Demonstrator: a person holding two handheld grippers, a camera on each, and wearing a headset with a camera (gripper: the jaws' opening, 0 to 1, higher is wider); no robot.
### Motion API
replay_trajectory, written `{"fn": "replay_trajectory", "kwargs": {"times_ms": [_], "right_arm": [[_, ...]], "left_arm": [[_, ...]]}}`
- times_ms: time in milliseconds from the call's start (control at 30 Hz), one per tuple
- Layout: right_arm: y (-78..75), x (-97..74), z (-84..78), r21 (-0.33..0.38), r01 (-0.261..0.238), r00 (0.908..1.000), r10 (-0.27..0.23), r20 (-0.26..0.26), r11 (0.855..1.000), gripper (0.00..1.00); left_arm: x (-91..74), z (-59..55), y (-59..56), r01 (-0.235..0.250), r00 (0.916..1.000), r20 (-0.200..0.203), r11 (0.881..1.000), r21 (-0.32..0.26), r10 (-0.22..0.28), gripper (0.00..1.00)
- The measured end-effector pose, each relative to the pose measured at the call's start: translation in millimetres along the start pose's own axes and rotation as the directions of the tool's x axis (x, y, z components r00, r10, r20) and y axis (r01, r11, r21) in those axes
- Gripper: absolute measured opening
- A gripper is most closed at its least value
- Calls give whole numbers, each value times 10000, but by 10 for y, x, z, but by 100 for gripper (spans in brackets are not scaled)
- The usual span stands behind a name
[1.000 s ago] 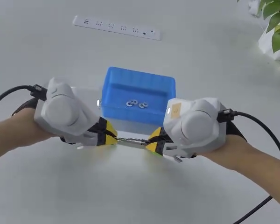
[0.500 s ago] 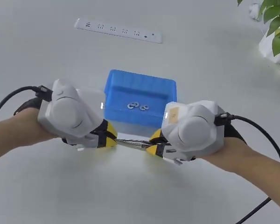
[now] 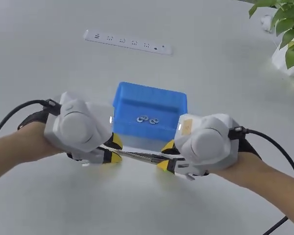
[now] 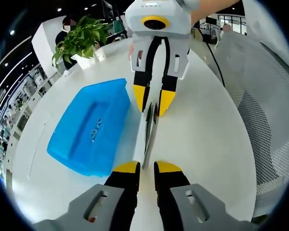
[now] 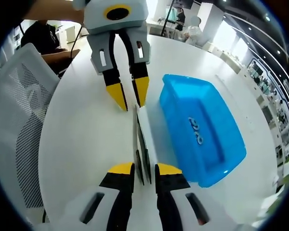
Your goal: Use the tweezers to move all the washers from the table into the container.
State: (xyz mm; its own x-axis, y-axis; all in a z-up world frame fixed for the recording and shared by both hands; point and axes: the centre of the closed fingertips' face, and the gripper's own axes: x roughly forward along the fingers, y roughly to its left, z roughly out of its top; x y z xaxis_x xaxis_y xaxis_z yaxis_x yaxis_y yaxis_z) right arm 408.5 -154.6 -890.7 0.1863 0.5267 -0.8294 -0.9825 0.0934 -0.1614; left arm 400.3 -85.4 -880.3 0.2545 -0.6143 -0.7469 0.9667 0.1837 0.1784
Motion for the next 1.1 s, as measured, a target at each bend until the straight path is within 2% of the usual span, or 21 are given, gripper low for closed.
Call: {"fn": "replay_trajectory", "kwargs": {"times_ms": [133,200,267,367,467,500,533,567,600,667,700,733,767,800,900,967,1000,1033,1067,1100], "right_arm": [[5,-33,-37,169,123,9999,-122,-35,9998,18],[-19,-68,-21,593,297,9994,-307,161,9978,18],[-55,-109,2,1029,484,9980,-523,353,9935,18],[-96,-212,44,1575,804,9934,-922,685,9842,18],[-95,-318,62,2116,1010,9875,-1238,977,9721,18],[-84,-372,60,2265,1100,9845,-1374,1087,9678,18],[-65,-414,56,2378,1187,9821,-1493,1149,9640,18],[-48,-472,64,2657,1336,9759,-1734,1324,9547,18],[-19,-519,80,2928,1352,9704,-1861,1537,9466,18],[45,-651,136,3770,1296,9489,-2250,2212,9171,19],[75,-745,160,4223,1307,9308,-2577,2593,8970,19],[99,-808,156,4438,1369,9205,-2793,2734,8856,20],[115,-864,133,4537,1531,9119,-3024,2775,8779,20],[153,-931,73,4683,1776,9039,-3316,2701,8656,21],[264,-1025,-60,4950,1998,8990,-3591,2506,8456,21],[326,-1084,-119,5306,1934,8948,-3701,2495,8252,22],[343,-1136,-117,5443,1903,8842,-3836,2667,8170,23],[349,-1155,-107,5495,1858,8796,-3871,2764,8146,24],[361,-1191,-89,5663,1702,8715,-3915,2955,8064,25],[384,-1231,-77,5758,1556,8681,-3893,3080,8026,26]], "left_arm": [[-99,37,73,-462,9983,309,9963,-724,485,16],[-150,36,115,-771,9958,401,9905,-1136,821,16],[-212,60,138,-1004,9910,702,9797,-1736,1140,16],[-326,62,160,-1351,9838,848,9636,-2308,1582,16],[-459,83,146,-1599,9723,1146,9374,-3095,2037,17],[-492,88,132,-1659,9711,1128,9349,-3138,2103,17],[-566,109,140,-2040,9620,1153,9321,-2993,2475,17],[-629,149,169,-2459,9484,1275,9275,-2817,2902,17],[-713,207,162,-2720,9321,1493,9098,-3134,3300,16],[-814,306,112,-2657,9122,2015,8894,-3721,3568,16],[-880,342,67,-2583,9010,2245,8747,-4101,3713,17],[-913,340,21,-2496,8993,2283,8665,-4322,3729,17],[-951,314,-35,-2443,8973,2258,8529,-4614,3792,18],[-969,285,-78,-2455,8999,2180,8518,-4627,3778,19],[-1014,213,-245,-2324,9057,2062,8407,-4891,3704,24],[-1068,211,-365,-2095,9025,2262,8324,-5131,3666,26],[-1091,244,-412,-1871,8976,2493,8262,-5315,3636,28],[-1128,306,-465,-1613,8872,2877,8267,-5390,3607,30],[-1156,331,-510,-1529,8847,3022,8336,-5309,3548,32],[-1175,338,-543,-1509,8858,3037,8366,-5266,3509,33]]}}
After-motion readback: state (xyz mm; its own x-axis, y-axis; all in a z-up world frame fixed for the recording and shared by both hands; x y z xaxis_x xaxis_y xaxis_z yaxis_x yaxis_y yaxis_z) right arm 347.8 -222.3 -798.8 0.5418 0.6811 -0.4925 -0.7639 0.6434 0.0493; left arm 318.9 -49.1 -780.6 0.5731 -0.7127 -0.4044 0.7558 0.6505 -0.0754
